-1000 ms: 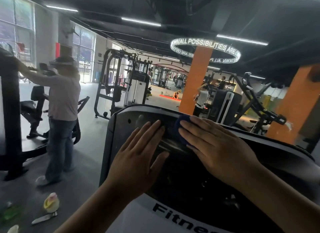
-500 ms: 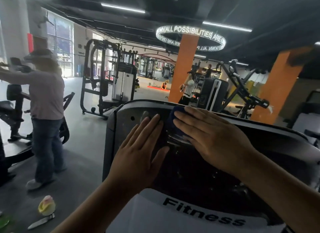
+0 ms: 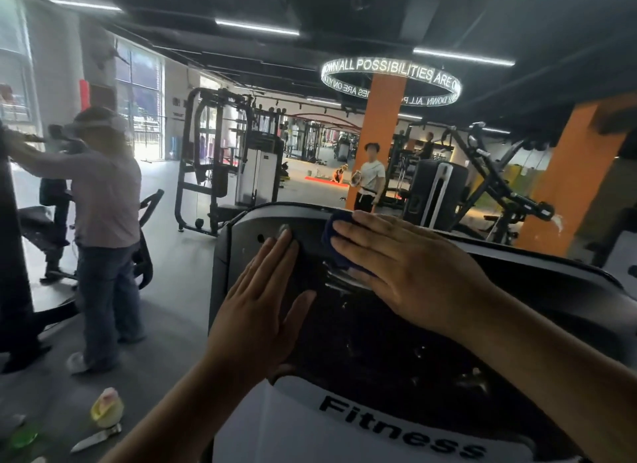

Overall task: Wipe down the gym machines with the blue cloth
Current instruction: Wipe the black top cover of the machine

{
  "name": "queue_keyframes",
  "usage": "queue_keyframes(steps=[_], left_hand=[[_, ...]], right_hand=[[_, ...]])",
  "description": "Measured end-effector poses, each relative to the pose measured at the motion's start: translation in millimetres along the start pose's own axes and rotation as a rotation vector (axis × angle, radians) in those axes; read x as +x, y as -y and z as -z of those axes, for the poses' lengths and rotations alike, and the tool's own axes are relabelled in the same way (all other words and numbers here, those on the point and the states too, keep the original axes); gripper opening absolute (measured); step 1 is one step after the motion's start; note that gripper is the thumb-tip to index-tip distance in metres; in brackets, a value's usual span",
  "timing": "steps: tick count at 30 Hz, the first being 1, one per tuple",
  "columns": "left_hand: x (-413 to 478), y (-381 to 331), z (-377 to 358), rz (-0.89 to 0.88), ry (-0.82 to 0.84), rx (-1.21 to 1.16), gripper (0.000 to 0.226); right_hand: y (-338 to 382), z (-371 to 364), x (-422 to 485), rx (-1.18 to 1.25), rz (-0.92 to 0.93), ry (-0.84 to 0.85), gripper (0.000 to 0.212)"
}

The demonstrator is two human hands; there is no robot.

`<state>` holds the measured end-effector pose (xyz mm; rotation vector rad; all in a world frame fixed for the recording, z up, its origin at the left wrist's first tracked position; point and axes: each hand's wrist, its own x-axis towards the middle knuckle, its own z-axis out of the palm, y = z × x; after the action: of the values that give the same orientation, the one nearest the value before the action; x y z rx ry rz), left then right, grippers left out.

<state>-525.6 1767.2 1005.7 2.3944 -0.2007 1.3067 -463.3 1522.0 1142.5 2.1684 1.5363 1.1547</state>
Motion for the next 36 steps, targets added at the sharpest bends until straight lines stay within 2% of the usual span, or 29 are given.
queue_keyframes(steps=[5,14,20,25,28,33,36], left_hand=[[0,-5,4,0.014,0.001,0.035,0.077],[-2,22,20,0.078,0.014,0.062,0.074],[7,62,10,0.071,0.058,0.002,0.074],[8,83,14,-0.005,0.044,-0.115,0.074],[12,107,17,-0.034,0.076,-0.119,0.074],[15,147,18,-0.133,0.097,-0.127,0.074],[13,159,16,-0.183,0.104,-0.155,0.075]], right_hand=[[14,-11,43,0.031,0.057,0.089,0.057],[-4,-6,-12,0.091,-0.003,-0.007,0.07],[17,-14,43,0.058,0.005,0.078,0.063],[50,-35,105,0.051,0.049,0.169,0.054],[47,-33,107,0.067,0.039,0.199,0.056],[54,-31,77,-0.011,-0.047,0.146,0.067],[73,-43,100,-0.051,-0.075,0.124,0.067]])
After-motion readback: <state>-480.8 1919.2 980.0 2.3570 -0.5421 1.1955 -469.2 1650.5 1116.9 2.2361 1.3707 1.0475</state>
